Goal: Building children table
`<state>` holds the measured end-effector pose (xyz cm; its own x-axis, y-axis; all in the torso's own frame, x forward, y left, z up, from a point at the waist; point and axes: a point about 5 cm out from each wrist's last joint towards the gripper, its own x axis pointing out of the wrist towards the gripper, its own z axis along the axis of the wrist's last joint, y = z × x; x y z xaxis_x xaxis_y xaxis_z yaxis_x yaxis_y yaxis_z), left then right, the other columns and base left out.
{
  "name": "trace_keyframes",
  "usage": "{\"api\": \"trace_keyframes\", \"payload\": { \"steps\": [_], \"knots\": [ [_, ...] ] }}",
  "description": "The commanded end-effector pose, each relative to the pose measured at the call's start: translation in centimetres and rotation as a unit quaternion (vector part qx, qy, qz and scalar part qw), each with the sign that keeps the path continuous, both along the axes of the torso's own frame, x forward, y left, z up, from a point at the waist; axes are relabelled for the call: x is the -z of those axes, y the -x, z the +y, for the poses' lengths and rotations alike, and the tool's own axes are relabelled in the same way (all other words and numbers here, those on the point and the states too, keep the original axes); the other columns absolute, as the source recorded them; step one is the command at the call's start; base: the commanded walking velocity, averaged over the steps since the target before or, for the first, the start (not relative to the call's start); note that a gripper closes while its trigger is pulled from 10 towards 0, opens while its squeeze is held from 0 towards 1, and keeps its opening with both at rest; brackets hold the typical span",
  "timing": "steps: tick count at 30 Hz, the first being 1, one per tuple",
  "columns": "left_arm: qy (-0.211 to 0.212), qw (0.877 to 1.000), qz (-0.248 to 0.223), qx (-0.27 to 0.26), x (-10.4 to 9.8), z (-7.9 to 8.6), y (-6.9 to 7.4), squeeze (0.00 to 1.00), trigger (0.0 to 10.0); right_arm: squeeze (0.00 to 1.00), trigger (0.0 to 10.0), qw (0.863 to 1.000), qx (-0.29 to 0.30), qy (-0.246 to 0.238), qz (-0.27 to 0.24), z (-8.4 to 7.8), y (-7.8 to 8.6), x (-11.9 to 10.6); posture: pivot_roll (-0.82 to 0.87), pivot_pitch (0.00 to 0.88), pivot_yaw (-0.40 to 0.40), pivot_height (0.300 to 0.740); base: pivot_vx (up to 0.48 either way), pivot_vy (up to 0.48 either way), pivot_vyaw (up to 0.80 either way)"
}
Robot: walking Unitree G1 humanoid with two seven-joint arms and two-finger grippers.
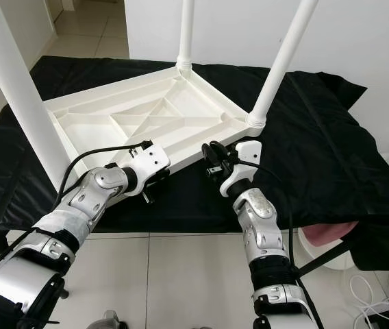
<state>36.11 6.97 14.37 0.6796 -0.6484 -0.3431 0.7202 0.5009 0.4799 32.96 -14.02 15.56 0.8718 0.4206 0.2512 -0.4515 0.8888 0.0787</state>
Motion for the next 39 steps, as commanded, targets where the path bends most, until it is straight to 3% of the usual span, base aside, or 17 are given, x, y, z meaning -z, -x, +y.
{"api": "trace_keyframes", "payload": {
  "steps": [1, 2, 8, 9, 11, 16, 17, 22, 28, 39],
  "knots": [
    [0.035, 0.994, -0.097, -0.030, -2.5, -0.6, -0.6, 0.00, 8.4, 0.00, 10.0, 1.000, 0.004, -0.002, -0.002, 0.0, 0.3, 0.1, 0.02, 0.035, -0.033, 0.740, 0.000, 0.000, 0.00],
    [0.045, 0.994, -0.100, -0.021, -2.7, -0.5, -0.3, 0.00, 10.0, 0.00, 10.0, 1.000, 0.004, -0.002, -0.002, 0.0, 0.3, 0.2, 0.03, 0.036, -0.033, 0.740, 0.000, 0.000, 0.00],
    [0.080, 0.991, -0.102, 0.014, -2.9, -0.3, 1.1, 0.00, 10.0, 0.00, 10.0, 1.000, 0.000, -0.003, -0.001, 0.3, 0.5, 0.4, 0.04, 0.038, -0.035, 0.740, 0.000, 0.000, 0.00],
    [0.125, 0.988, -0.087, 0.014, -3.2, 0.1, 1.7, 1.00, 10.0, 0.00, 10.0, 1.000, -0.002, -0.002, 0.000, 0.4, 0.5, 0.4, 0.04, 0.040, -0.042, 0.740, 0.000, 0.000, 0.00],
    [0.184, 0.979, -0.082, 0.012, -3.9, 0.9, 2.7, 1.00, 10.0, 0.00, 10.0, 1.000, -0.006, 0.000, 0.002, 0.6, 0.4, 0.6, 0.05, 0.041, -0.048, 0.740, 0.000, 0.000, 0.00],
    [0.215, 0.972, -0.095, 0.018, -4.5, 1.2, 3.6, 1.00, 10.0, 0.00, 10.0, 1.000, -0.011, 0.003, 0.004, 0.8, 0.3, 0.6, 0.07, 0.042, -0.059, 0.740, 0.000, 0.000, 0.00],
    [0.225, 0.969, -0.099, 0.023, -4.6, 1.3, 4.3, 0.00, 10.0, 0.00, 10.0, 1.000, -0.014, 0.004, 0.004, 1.0, 0.2, 0.6, 0.07, 0.044, -0.067, 0.740, 0.000, 0.000, 0.00],
    [0.247, 0.964, -0.093, 0.022, -4.3, 1.6, 5.8, 0.00, 10.0, 0.00, 10.0, 1.000, -0.022, 0.008, 0.006, 1.4, 0.2, 0.7, 0.09, 0.044, -0.076, 0.740, 0.000, 0.000, 0.00],
    [0.283, 0.956, -0.071, -0.020, -3.4, 2.0, 7.5, 0.00, 10.0, 0.00, 10.0, 1.000, 0.008, -0.001, 0.003, 1.8, 0.5, 0.8, 0.10, 0.038, -0.086, 0.740, 0.000, 0.000, 0.00],
    [0.328, 0.940, -0.041, -0.078, -1.8, 2.7, 9.5, 0.00, 10.0, 0.00, 10.0, 0.999, 0.039, 0.016, 0.001, 3.5, 1.5, 1.9, 0.11, 0.026, -0.091, 0.740, 0.000, 0.000, 0.00]
  ]
}}
